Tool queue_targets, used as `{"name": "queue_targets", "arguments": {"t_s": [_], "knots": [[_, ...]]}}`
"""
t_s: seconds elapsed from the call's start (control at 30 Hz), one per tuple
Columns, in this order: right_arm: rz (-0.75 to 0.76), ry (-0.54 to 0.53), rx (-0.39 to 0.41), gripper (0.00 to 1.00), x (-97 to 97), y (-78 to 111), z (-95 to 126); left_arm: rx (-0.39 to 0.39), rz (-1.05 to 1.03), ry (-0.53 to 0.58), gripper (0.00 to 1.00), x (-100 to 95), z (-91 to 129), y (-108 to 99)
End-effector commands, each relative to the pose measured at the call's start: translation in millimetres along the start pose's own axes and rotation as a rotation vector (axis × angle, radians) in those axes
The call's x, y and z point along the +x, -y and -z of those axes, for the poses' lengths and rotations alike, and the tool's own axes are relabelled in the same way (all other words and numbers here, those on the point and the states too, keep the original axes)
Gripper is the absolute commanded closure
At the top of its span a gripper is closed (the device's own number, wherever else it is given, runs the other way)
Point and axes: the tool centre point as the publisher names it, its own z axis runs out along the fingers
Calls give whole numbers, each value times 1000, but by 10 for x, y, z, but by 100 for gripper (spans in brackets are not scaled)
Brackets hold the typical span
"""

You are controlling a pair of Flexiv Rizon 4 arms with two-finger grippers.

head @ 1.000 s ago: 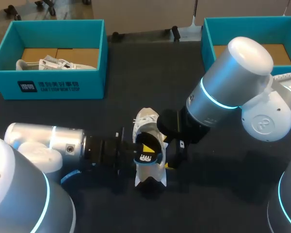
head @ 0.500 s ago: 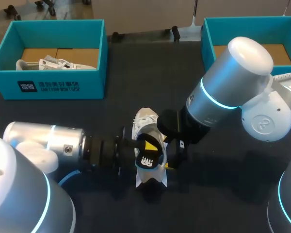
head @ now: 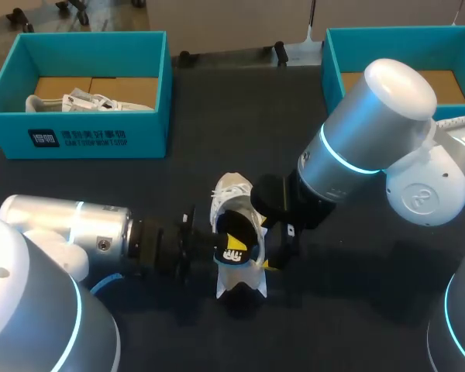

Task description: Take the shoe out of the shoebox, open the shoe tongue, remove and reinsert the insole, then place the shoe into the shoebox

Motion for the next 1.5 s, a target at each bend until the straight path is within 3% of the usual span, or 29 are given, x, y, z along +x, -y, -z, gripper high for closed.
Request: {"name": "queue_targets", "arguments": {"t_s": [0.03, 0.3, 0.47, 0.53, 0.6, 0.63, 1.07, 1.13, 1.2, 1.37, 1.4, 1.5], "knots": [[-1, 2, 0, 0, 9, -5, -17, 2, -4, 7, 100, 1, -107, -215], [-1, 2, 0, 0, 9, -5, -17, -49, 7, 3, 100, -19, -149, -373], [-1, 2, 0, 0, 9, -5, -17, -35, 20, 12, 100, -34, -103, -297], [-1, 2, 0, 0, 9, -5, -17, -24, 24, 10, 81, -29, -77, -240], [-1, 2, 0, 0, 9, -5, -17, -8, 33, 11, 70, -18, -46, -172], [-1, 2, 0, 0, 9, -5, -17, -13, 30, 8, 69, -10, -31, -135], [-1, 2, 0, 0, 9, -5, -17, -13, 28, 5, 72, 30, 82, 134], [-1, 2, 0, 0, 9, -5, -17, -17, 32, 2, 77, 23, 82, 120], [-1, 2, 0, 0, 9, -5, -17, -21, 34, -1, 100, 31, 61, 99], [-1, 2, 0, 0, 9, -5, -17, -33, -22, -21, 100, 47, -23, -55], [-1, 2, 0, 0, 9, -5, -17, -2, -34, -15, 100, 45, -36, -95], [-1, 2, 0, 0, 9, -5, -17, -38, -42, -13, 100, 30, -72, -243]]}}
